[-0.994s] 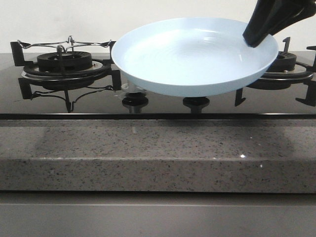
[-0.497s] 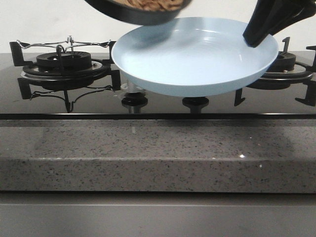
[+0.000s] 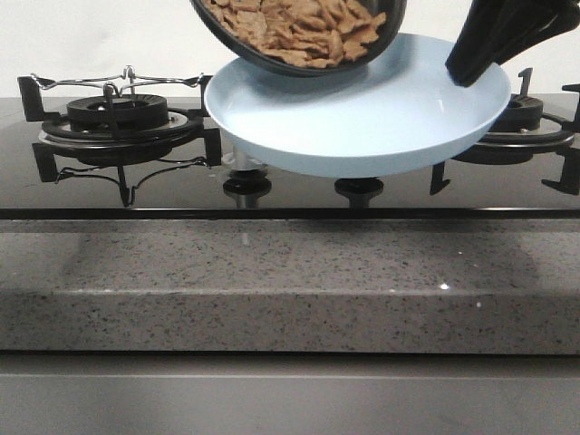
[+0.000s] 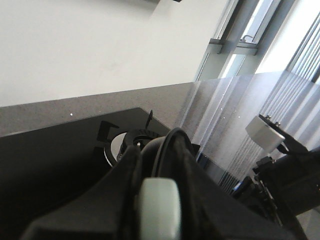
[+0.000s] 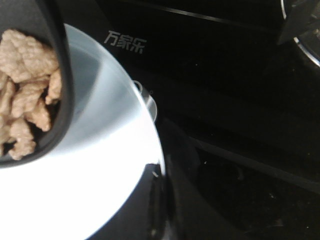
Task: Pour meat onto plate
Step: 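Tilt the pan with the left gripper to pour meat onto the plate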
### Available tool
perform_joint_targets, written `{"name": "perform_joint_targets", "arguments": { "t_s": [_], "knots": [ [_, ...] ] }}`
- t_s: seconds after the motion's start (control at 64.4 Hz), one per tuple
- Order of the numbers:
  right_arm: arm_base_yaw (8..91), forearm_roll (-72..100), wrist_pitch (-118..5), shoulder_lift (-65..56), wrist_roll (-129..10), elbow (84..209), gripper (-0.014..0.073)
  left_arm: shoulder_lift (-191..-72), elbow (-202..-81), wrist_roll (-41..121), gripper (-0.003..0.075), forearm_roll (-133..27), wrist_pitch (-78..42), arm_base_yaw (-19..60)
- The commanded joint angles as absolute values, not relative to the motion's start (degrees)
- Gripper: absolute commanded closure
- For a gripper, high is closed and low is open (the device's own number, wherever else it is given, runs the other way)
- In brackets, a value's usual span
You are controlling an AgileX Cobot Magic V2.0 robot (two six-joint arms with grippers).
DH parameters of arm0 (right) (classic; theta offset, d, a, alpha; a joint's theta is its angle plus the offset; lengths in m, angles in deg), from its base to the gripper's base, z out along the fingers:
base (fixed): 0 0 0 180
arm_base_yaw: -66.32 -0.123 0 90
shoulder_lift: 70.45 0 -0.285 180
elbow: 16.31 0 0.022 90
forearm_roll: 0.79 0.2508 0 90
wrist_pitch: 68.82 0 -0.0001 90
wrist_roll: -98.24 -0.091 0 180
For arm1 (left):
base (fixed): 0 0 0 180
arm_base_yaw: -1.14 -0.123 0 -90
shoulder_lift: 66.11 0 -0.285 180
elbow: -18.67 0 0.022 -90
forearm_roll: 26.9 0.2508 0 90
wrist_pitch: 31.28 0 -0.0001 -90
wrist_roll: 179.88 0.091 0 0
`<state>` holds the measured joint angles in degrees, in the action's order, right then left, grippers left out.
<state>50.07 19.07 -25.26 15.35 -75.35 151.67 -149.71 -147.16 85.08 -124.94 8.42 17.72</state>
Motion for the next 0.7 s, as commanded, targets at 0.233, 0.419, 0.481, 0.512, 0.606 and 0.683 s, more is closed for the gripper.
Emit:
{"name": "perform_joint_targets", "arguments": {
  "t_s": [0.233, 0.419, 0.481, 0.512, 0.606, 0.683],
  "knots": [
    [50.2, 20.3, -28.5, 13.2, -75.1, 153.1, 0.0661, -146.6, -152.7, 97.8, 0.0741, -129.3, 16.6, 18.8],
    [50.2, 20.3, -28.5, 13.2, -75.1, 153.1, 0.0661, -146.6, -153.4, 104.8, 0.0741, -129.3, 20.0, 18.8],
    [50.2, 20.3, -28.5, 13.2, -75.1, 153.1, 0.0661, -146.6, -153.4, 106.6, 0.0741, -129.3, 20.6, 18.8],
    [50.2, 20.3, -28.5, 13.2, -75.1, 153.1, 0.0661, -146.6, -153.4, 107.4, 0.0741, -129.3, 20.6, 18.8],
    [50.2, 20.3, -28.5, 13.2, -75.1, 153.1, 0.0661, -146.6, -153.4, 113.4, 0.0741, -129.3, 21.9, 18.8],
    [50.2, 20.3, -28.5, 13.2, -75.1, 153.1, 0.0661, -146.6, -153.4, 115.7, 0.0741, -129.3, 22.9, 18.8]
  ]
}}
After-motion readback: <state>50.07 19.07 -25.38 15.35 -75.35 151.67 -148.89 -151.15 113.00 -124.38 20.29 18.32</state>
